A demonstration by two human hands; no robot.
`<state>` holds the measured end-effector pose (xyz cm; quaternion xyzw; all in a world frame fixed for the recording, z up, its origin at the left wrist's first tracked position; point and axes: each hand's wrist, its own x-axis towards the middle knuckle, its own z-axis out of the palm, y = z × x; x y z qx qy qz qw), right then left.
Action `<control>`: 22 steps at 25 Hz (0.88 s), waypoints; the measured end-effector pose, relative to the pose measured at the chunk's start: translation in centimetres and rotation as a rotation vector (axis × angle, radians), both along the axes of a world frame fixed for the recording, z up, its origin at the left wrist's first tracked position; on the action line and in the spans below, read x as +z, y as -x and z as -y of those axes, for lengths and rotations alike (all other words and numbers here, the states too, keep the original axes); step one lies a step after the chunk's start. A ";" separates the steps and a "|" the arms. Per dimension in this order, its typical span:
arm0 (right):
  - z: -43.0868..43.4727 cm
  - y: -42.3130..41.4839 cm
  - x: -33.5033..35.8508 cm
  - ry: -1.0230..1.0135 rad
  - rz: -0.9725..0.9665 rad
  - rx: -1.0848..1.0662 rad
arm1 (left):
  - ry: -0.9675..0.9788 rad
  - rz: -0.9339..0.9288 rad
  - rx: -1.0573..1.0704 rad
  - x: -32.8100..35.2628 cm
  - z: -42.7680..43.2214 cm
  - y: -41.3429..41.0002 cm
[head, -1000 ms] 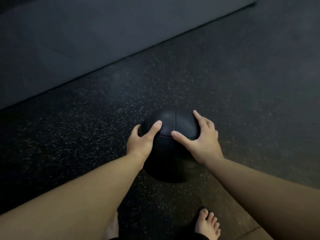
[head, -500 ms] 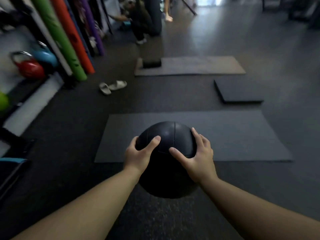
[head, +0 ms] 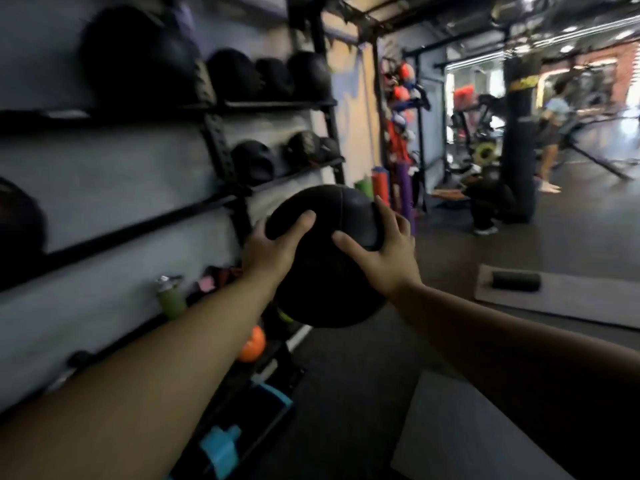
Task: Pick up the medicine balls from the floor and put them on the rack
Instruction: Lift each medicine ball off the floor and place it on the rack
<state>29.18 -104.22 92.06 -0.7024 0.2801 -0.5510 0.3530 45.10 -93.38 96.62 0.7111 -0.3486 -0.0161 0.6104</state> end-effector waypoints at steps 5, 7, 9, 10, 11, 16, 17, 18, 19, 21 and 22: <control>-3.9 -15.8 6.0 0.117 0.121 0.219 | 0.079 0.099 0.215 6.6 -7.8 -12.1; -4.4 -20.8 6.7 0.119 0.127 0.319 | 0.078 0.082 0.263 7.1 -9.3 -15.9; -4.1 -25.3 6.9 0.104 0.112 0.420 | 0.065 0.067 0.312 7.4 -10.2 -19.2; -3.7 -27.6 7.0 0.094 0.111 0.477 | 0.063 0.065 0.342 7.5 -10.2 -20.7; -3.2 -29.7 7.2 0.091 0.114 0.527 | 0.066 0.072 0.370 7.7 -10.1 -22.2; 0.8 -38.7 9.2 0.123 0.105 0.659 | 0.116 0.106 0.521 8.9 -7.2 -28.0; 1.6 -40.4 9.7 0.140 0.104 0.696 | 0.138 0.114 0.555 9.1 -6.5 -29.2; 2.2 -42.2 10.3 0.154 0.103 0.727 | 0.154 0.121 0.585 9.4 -6.1 -30.4; 2.7 -43.9 10.9 0.162 0.102 0.753 | 0.160 0.127 0.610 9.8 -5.8 -31.7; 3.2 -47.4 11.6 0.168 0.101 0.799 | 0.165 0.133 0.654 10.4 -5.4 -34.3; 3.5 -49.5 11.8 0.168 0.103 0.818 | 0.166 0.139 0.669 10.7 -5.1 -36.1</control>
